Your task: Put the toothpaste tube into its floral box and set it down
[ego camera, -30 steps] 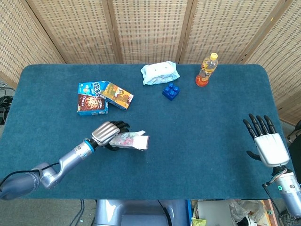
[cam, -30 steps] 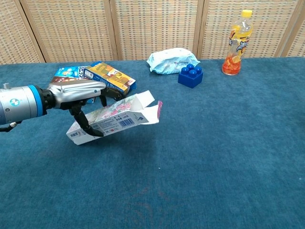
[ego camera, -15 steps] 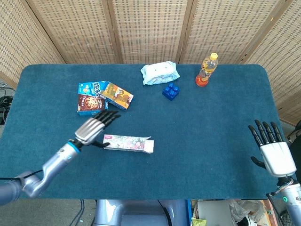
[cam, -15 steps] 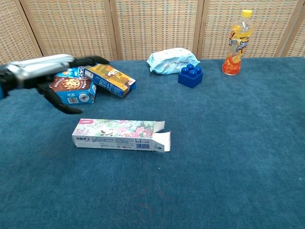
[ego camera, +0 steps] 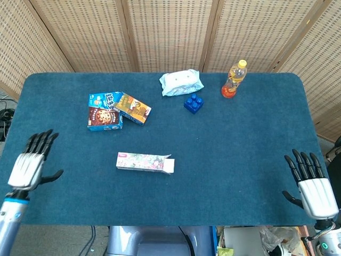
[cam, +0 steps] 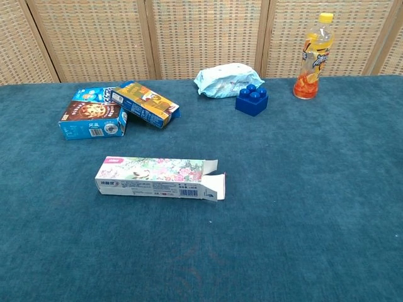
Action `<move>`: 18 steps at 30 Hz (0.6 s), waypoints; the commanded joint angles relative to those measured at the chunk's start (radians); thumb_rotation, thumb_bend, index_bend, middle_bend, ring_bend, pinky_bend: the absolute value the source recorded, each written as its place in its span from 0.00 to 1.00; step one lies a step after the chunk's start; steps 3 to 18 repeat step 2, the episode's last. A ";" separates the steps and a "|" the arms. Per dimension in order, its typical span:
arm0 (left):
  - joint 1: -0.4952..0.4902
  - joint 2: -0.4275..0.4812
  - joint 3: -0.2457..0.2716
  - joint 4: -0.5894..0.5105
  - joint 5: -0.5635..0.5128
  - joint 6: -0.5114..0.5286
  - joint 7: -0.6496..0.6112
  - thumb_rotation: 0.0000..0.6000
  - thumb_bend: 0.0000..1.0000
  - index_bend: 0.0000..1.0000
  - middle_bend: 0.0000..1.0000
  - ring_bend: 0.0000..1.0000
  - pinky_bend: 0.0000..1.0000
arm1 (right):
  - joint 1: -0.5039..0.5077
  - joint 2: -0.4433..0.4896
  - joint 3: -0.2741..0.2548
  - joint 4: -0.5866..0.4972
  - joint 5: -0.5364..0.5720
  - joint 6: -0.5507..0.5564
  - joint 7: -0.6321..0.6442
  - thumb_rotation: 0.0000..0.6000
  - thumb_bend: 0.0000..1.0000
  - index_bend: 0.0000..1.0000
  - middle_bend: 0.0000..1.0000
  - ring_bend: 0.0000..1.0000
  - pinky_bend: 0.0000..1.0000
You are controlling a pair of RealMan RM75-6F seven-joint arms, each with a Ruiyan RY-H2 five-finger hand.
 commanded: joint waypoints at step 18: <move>0.073 0.071 0.041 -0.082 0.017 0.061 0.031 1.00 0.22 0.00 0.00 0.00 0.00 | -0.009 0.004 -0.001 -0.006 -0.005 0.007 0.000 1.00 0.00 0.00 0.00 0.00 0.00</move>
